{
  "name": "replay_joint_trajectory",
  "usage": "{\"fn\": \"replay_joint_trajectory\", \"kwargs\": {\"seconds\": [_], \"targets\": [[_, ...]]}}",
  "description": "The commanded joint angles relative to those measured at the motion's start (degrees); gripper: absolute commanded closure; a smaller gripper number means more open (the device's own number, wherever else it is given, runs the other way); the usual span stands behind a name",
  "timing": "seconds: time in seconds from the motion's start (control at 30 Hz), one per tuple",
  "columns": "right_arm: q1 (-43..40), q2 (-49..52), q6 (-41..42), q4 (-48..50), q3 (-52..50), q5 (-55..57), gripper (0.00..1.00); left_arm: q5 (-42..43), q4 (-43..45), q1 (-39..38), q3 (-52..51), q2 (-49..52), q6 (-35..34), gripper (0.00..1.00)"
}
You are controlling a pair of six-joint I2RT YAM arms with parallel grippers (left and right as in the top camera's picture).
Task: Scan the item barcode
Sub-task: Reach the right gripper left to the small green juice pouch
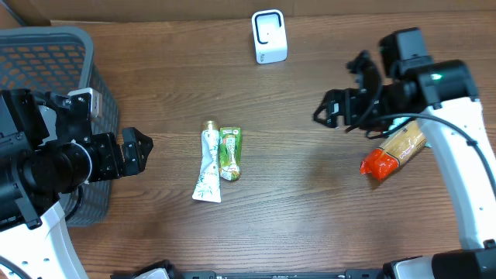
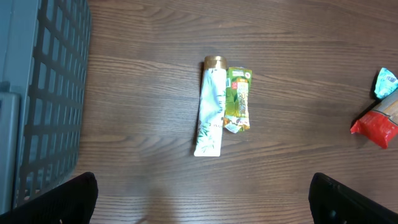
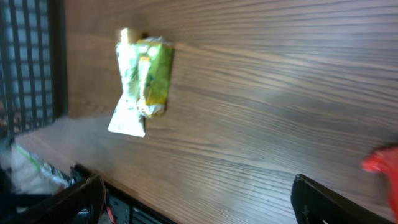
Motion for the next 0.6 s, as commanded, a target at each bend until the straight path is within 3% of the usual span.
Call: {"fn": "replay_joint_trajectory", "kwargs": {"seconds": [0.0,0.13,0.3,0.57], "targets": [[5.2,3.5,3.0,1.9,-0.4,-0.2,0.04,0.0,0.1,0.2,0.0,0.0,0.4,0.0],[10.8,8.5,9.0,5.4,-0.4,-0.3,0.04,0.0,0.1,0.2,0.0,0.0,0.4,0.0],[17.4,15.1,9.2,7.8,-0.4,-1.6,0.05,0.0,0.1,0.2,0.0,0.0,0.4,0.0],[25.5,23.0,15.5,14.5,-0.4,3.6,0.14,0.0,0.1,0.2,0.0,0.0,0.4,0.0]]}}
